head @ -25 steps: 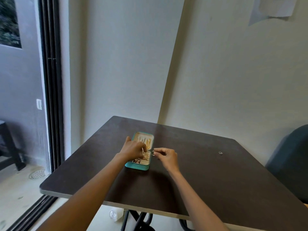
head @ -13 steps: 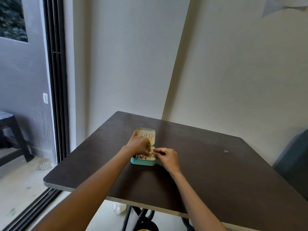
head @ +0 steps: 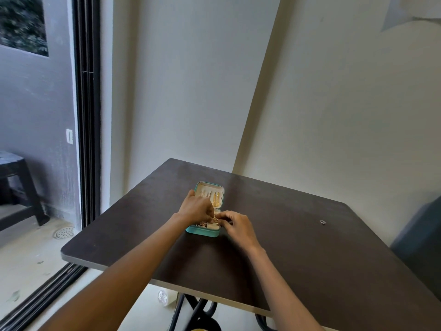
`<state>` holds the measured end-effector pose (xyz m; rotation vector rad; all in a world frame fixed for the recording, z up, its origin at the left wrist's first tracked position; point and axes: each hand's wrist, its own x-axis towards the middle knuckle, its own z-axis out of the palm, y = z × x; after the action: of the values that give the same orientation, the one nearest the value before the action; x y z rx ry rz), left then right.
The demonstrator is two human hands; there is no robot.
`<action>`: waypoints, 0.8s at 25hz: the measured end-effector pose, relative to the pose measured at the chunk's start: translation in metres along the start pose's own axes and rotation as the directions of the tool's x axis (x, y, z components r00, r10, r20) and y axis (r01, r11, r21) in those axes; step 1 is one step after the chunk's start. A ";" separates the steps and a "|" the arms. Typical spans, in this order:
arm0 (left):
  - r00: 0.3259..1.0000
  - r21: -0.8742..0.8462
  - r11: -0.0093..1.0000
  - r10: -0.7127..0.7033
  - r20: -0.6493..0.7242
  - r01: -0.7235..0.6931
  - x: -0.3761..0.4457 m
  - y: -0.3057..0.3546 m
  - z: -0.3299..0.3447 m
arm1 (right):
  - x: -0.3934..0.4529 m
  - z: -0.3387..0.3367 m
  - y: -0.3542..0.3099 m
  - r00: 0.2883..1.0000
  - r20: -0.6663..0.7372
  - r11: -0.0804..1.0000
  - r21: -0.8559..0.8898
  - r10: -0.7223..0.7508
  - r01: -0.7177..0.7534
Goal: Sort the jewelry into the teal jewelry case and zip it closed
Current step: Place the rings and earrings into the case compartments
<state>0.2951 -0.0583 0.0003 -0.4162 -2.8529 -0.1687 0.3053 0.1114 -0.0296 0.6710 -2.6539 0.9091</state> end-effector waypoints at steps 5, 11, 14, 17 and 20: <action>1.000 -0.039 0.999 -0.009 0.003 0.010 -0.001 -0.003 0.002 | -0.003 0.002 -0.003 0.999 -0.019 0.993 -0.110 -0.034 0.031; 1.000 -0.030 1.000 -0.005 -0.004 0.005 0.001 -0.003 0.004 | 0.000 0.002 -0.013 0.998 0.013 0.977 -0.203 -0.058 0.060; 1.000 -0.043 0.999 0.002 0.015 -0.002 0.001 -0.005 0.005 | 0.005 0.003 -0.016 0.989 -0.123 0.986 0.153 0.086 -0.067; 1.000 -0.067 0.998 0.005 0.027 -0.004 0.001 -0.005 0.005 | 0.012 0.001 -0.017 0.964 -0.140 0.913 0.377 0.225 -0.158; 1.000 -0.062 0.998 0.007 0.025 -0.005 0.001 -0.005 0.006 | 0.015 0.000 -0.016 0.963 -0.031 0.889 0.394 0.268 -0.235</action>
<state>0.2914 -0.0623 -0.0055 -0.4422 -2.8773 -0.2537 0.3002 0.0949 -0.0154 0.3537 -2.5427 1.5277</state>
